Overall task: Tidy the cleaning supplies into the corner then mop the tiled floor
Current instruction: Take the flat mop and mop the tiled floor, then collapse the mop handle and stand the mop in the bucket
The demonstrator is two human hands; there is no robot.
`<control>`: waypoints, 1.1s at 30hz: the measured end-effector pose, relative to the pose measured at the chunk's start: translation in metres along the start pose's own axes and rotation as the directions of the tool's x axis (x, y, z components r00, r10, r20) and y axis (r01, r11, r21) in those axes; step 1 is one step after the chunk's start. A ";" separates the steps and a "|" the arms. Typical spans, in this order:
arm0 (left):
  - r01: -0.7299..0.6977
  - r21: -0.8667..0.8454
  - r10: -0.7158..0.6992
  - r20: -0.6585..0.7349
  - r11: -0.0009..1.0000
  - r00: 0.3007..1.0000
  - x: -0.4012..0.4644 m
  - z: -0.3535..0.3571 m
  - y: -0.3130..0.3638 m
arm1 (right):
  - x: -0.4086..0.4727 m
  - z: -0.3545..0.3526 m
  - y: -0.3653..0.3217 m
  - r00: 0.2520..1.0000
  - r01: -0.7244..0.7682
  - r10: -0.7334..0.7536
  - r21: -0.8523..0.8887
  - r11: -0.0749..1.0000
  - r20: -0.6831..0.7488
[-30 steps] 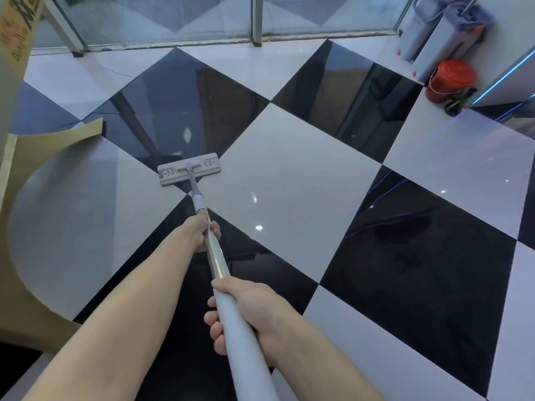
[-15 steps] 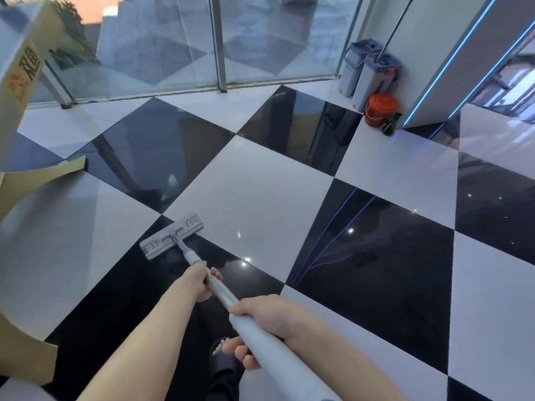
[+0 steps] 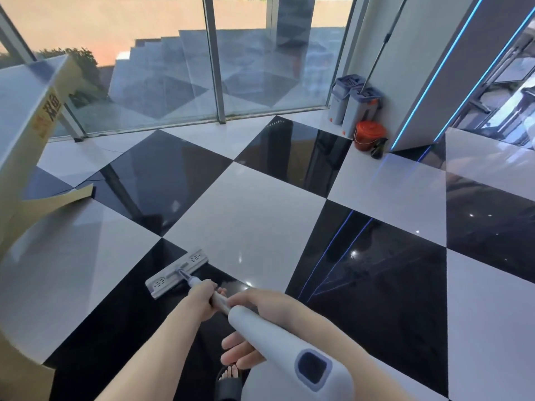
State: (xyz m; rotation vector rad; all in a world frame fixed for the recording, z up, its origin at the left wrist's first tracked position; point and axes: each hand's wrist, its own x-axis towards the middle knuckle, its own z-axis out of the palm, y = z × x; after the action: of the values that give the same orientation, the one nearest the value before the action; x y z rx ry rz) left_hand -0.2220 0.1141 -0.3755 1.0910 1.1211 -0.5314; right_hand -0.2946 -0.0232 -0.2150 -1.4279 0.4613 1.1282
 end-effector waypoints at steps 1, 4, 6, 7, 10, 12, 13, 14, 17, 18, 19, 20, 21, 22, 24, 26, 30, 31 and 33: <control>-0.028 0.004 0.028 0.024 1.000 0.999 0.007 0.002 0.009 | -0.001 -0.007 -0.005 0.999 0.034 -0.035 0.026 0.999 0.027; 0.019 0.006 -0.019 0.100 1.000 0.995 -0.004 0.009 0.047 | -0.013 -0.017 -0.032 0.976 0.162 -0.186 0.194 0.968 0.114; 0.015 0.005 -0.015 0.162 1.000 0.987 -0.009 0.010 0.077 | -0.016 -0.014 -0.058 0.947 0.274 -0.309 0.282 0.919 0.087; -0.033 0.009 0.030 0.204 0.999 0.979 -0.011 0.009 0.091 | -0.015 -0.012 -0.075 0.928 0.340 -0.370 0.301 0.891 0.048; -0.147 -0.043 0.153 0.301 0.988 0.941 -0.007 0.008 0.139 | 0.002 -0.007 -0.128 0.887 0.460 -0.441 0.211 0.862 -0.136; -0.202 0.030 0.181 0.325 0.979 0.928 -0.004 0.003 0.164 | 0.011 -0.001 -0.160 0.842 0.525 -0.508 0.055 0.849 -0.183; -0.248 0.093 0.204 0.338 0.964 0.919 0.002 -0.003 0.174 | 0.016 0.004 -0.174 0.818 0.548 -0.543 -0.033 0.836 -0.189; -0.294 0.139 0.231 0.348 0.946 0.908 0.003 -0.007 0.182 | 0.021 0.008 -0.185 0.792 0.560 -0.574 -0.127 0.819 -0.207; -0.403 0.250 0.301 0.363 0.880 0.882 0.006 -0.019 0.202 | 0.041 0.019 -0.214 0.698 0.579 -0.674 -0.364 0.730 -0.243; -0.446 0.279 0.337 0.361 0.850 0.869 0.005 -0.021 0.207 | 0.049 0.022 -0.223 0.659 0.572 -0.707 -0.439 0.693 -0.258; -0.487 0.324 0.383 0.335 0.811 0.861 0.007 -0.024 0.212 | 0.056 0.025 -0.231 0.614 0.555 -0.740 -0.516 0.652 -0.275; -0.539 0.396 0.447 0.304 0.744 0.841 0.011 -0.025 0.217 | 0.064 0.026 -0.238 0.567 0.543 -0.774 -0.579 0.609 -0.283; -0.581 0.531 0.529 0.267 0.617 0.806 0.015 -0.027 0.221 | 0.070 0.028 -0.244 0.525 0.537 -0.803 -0.622 0.570 -0.282; -0.590 0.680 0.614 0.255 0.436 0.748 0.017 -0.029 0.226 | 0.075 0.030 -0.250 0.497 0.543 -0.823 -0.642 0.542 -0.275; -0.529 0.829 0.701 0.269 0.181 0.661 0.021 -0.034 0.235 | 0.081 0.033 -0.261 0.499 0.598 -0.826 -0.585 0.547 -0.262; -0.556 0.823 0.738 0.303 0.116 0.603 0.026 -0.033 0.242 | 0.084 0.033 -0.269 0.525 0.658 -0.811 -0.483 0.579 -0.258; -0.649 0.750 0.737 0.367 0.127 0.568 0.031 -0.028 0.254 | 0.085 0.027 -0.284 0.501 0.697 -0.836 -0.468 0.543 -0.222; -0.670 0.725 0.727 0.373 0.159 0.576 0.031 -0.027 0.256 | 0.084 0.024 -0.287 0.494 0.700 -0.843 -0.478 0.531 -0.214; -0.689 0.703 0.721 0.385 0.176 0.577 0.027 -0.021 0.261 | 0.078 0.016 -0.294 0.465 0.716 -0.862 -0.486 0.501 -0.202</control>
State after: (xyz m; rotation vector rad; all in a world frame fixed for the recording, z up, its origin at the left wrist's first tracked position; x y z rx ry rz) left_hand -0.0103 0.2461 -0.2906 2.2985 0.1650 -0.2140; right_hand -0.0251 0.0826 -0.1203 -1.9008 -0.1799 0.0710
